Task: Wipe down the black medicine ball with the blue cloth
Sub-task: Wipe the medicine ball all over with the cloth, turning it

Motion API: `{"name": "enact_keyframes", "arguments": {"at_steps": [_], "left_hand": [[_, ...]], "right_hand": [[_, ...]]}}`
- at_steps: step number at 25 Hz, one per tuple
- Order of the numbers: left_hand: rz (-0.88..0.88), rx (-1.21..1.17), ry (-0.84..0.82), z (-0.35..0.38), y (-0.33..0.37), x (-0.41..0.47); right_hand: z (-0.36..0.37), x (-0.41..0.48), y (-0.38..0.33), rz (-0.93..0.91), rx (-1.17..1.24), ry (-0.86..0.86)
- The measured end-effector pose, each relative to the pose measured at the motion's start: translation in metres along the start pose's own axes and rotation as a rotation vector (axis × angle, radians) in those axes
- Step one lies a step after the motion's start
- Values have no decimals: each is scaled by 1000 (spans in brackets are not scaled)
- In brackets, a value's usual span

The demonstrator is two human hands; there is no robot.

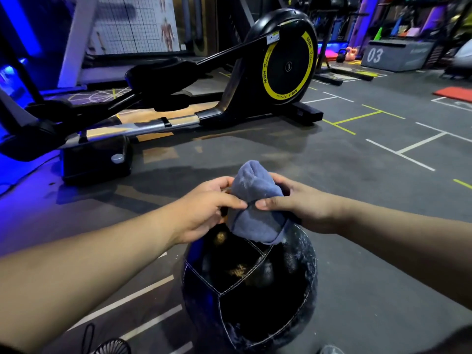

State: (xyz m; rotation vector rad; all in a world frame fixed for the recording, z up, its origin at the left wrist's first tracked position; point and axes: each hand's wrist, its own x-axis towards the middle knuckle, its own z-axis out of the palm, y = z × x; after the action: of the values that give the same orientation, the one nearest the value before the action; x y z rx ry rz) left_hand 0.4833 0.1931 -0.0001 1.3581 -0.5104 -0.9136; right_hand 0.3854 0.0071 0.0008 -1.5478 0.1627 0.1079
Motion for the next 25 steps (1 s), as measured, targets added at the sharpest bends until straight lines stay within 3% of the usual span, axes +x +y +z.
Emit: {"name": "enact_keyframes", "arguments": {"at_steps": [2, 5, 7, 9, 10, 12, 14, 15, 18, 21, 23, 25], "left_hand": [[70, 212, 74, 2, -2, 6], [133, 714, 300, -6, -12, 15], [56, 1007, 217, -15, -22, 17], [-123, 1242, 47, -21, -33, 18], [-218, 1331, -10, -22, -40, 20], [-332, 1417, -70, -24, -54, 20], [-340, 1416, -78, -28, -68, 20], [-324, 1409, -70, -30, -72, 19], [-261, 1372, -47, -37, -83, 18], [-221, 1333, -43, -36, -91, 18], [-197, 1325, -38, -35, -93, 20], [-182, 1322, -34, -37, -93, 24]], "right_hand": [[-2, 0, 3, 35, 29, 7], [-17, 7, 9, 44, -157, 356], [-33, 9, 12, 18, -375, 655], [-45, 7, 20, 0, -683, 829], [-47, 6, 27, -7, -829, 806], [-44, 5, 48, 2, -942, 570], [-36, 3, 58, -1, -901, 376], [-35, 4, 57, -22, -821, 359], [-40, 8, 51, -49, -512, 341], [-42, 10, 62, 39, -446, 304], [-36, 11, 75, 10, -659, 426], [-20, 4, 83, -160, -1012, 592]]}}
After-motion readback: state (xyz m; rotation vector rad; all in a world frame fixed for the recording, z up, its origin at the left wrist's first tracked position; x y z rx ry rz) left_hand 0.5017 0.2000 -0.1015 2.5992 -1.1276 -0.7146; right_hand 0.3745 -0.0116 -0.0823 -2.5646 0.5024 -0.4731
